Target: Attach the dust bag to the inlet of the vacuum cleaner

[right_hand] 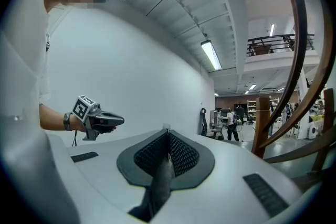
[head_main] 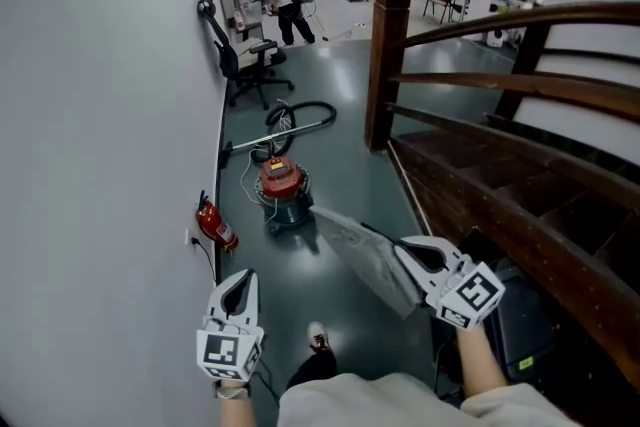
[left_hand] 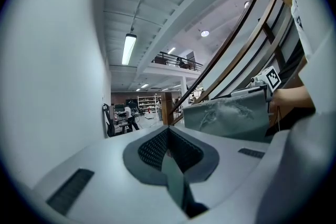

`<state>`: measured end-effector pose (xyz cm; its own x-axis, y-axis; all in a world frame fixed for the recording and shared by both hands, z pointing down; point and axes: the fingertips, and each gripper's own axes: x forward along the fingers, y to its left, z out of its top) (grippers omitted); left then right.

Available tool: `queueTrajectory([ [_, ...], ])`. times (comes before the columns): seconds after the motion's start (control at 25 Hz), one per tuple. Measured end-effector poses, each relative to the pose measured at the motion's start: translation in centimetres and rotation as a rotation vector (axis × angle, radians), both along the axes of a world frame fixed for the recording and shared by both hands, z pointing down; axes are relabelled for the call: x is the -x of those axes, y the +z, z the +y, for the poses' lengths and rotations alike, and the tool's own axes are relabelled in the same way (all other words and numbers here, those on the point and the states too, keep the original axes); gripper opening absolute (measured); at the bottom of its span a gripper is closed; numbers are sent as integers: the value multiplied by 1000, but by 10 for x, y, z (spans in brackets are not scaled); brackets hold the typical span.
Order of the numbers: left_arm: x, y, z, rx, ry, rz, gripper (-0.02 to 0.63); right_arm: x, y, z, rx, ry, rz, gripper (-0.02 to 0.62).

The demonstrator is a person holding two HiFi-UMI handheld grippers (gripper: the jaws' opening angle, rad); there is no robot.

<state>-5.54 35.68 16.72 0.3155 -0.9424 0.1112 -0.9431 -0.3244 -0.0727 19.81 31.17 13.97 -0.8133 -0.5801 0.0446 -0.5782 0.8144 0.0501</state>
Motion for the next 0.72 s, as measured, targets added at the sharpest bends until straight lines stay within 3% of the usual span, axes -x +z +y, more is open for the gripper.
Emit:
queueTrajectory([
  [0.72,76,-4,-134,4,13,-2,0,67,-1,-122,1,14,-26,29],
])
